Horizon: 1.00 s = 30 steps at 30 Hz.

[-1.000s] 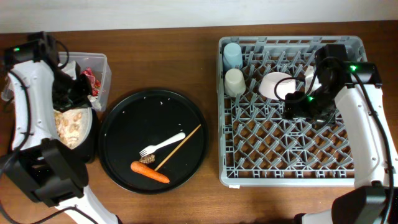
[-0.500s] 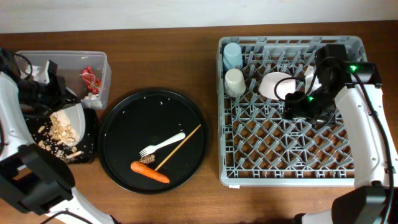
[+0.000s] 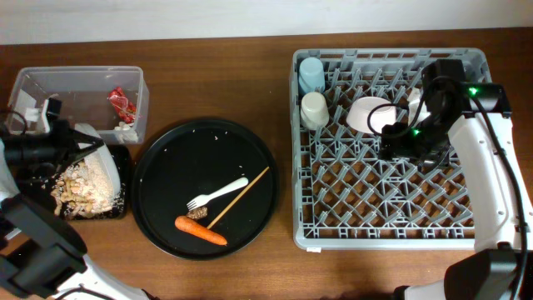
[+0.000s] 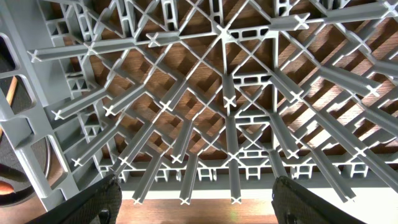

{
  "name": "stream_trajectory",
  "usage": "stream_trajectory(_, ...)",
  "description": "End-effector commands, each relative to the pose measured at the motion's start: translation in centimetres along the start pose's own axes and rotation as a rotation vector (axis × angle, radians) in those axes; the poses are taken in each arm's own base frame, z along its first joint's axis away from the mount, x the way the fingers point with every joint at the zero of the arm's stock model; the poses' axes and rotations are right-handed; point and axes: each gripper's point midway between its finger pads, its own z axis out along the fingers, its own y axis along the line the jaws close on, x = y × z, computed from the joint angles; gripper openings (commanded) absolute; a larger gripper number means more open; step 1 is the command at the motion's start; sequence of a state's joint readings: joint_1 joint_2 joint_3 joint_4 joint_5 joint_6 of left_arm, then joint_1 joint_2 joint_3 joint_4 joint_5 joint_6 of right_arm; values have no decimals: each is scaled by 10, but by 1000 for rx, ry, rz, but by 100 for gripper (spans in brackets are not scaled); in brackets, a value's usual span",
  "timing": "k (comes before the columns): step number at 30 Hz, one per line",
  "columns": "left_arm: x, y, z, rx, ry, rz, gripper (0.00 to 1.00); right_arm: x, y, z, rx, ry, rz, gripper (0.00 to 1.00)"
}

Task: Sort waste into correct bins and load items into the dishwasher rack
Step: 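Lift the plate with the left gripper and tip its food into the black tray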

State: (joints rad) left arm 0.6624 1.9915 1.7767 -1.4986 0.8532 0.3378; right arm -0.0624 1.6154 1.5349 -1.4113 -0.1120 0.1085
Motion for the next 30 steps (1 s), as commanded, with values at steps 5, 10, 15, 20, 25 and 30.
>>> stream_trajectory(5,-2,-38,-36,282,-167,172,0,-1,-4,-1,16,-1,4,80)
stream_trajectory(10,-4,-32,-56,316,-233,131,0,-1,-4,-1,17,-1,4,80)
stream_trajectory(15,-5,-31,-63,327,-271,186,0,-1,-4,-1,16,-1,4,80)
stream_trajectory(20,-2,-28,-64,316,-257,138,0,0,-4,-1,17,-1,4,80)
stream_trajectory(25,-4,-21,-64,285,-251,78,0,0,-4,-1,17,3,4,80)
stream_trajectory(30,-1,-33,-69,322,-254,7,0,2,-4,-1,18,8,5,81)
